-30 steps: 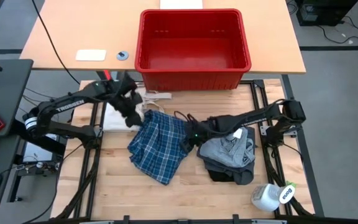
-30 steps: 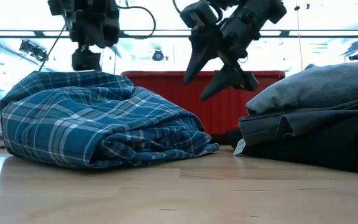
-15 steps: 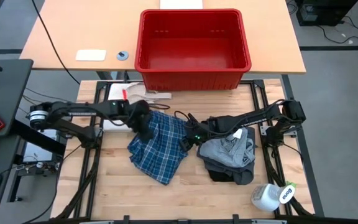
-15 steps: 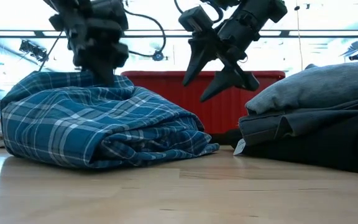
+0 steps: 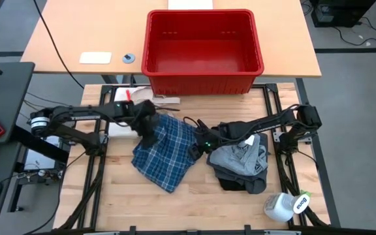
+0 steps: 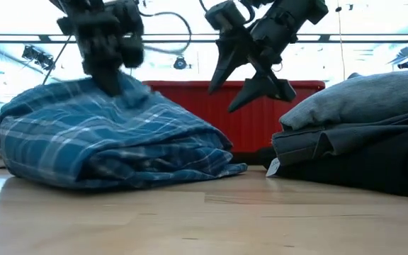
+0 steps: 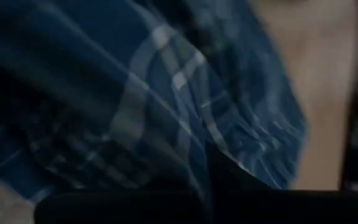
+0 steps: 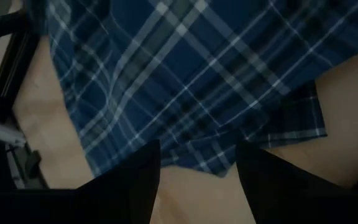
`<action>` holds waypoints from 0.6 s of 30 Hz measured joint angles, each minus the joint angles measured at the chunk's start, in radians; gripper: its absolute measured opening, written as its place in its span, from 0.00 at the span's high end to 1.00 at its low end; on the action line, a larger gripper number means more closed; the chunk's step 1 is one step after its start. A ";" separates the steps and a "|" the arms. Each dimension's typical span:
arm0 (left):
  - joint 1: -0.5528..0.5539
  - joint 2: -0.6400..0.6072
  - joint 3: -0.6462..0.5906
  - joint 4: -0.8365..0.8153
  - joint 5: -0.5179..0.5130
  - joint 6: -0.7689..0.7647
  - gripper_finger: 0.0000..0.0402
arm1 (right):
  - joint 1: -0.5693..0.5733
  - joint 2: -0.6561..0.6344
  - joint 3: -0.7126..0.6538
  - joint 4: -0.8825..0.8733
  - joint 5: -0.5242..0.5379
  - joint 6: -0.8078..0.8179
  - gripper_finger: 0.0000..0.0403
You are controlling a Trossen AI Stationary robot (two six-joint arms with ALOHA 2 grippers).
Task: Fold Laundry from Bin
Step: Fold the blue checkered pants
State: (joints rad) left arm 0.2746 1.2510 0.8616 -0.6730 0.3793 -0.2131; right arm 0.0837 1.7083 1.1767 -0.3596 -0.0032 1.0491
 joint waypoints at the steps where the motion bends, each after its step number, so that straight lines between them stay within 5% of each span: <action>1: 0.009 -0.022 0.009 -0.033 0.028 0.057 0.99 | 0.004 -0.005 0.000 0.002 -0.004 -0.015 0.46; 9: 0.055 -0.154 0.043 -0.300 0.080 0.507 1.00 | 0.079 0.012 -0.043 0.139 -0.015 -0.175 0.47; 18: 0.061 -0.161 0.044 -0.367 -0.018 0.523 1.00 | 0.078 0.099 -0.130 0.350 0.167 -0.286 0.49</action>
State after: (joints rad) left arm 0.3355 1.0905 0.9053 -1.0399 0.3610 0.3099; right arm 0.1612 1.8069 1.0465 -0.0097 0.1638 0.7631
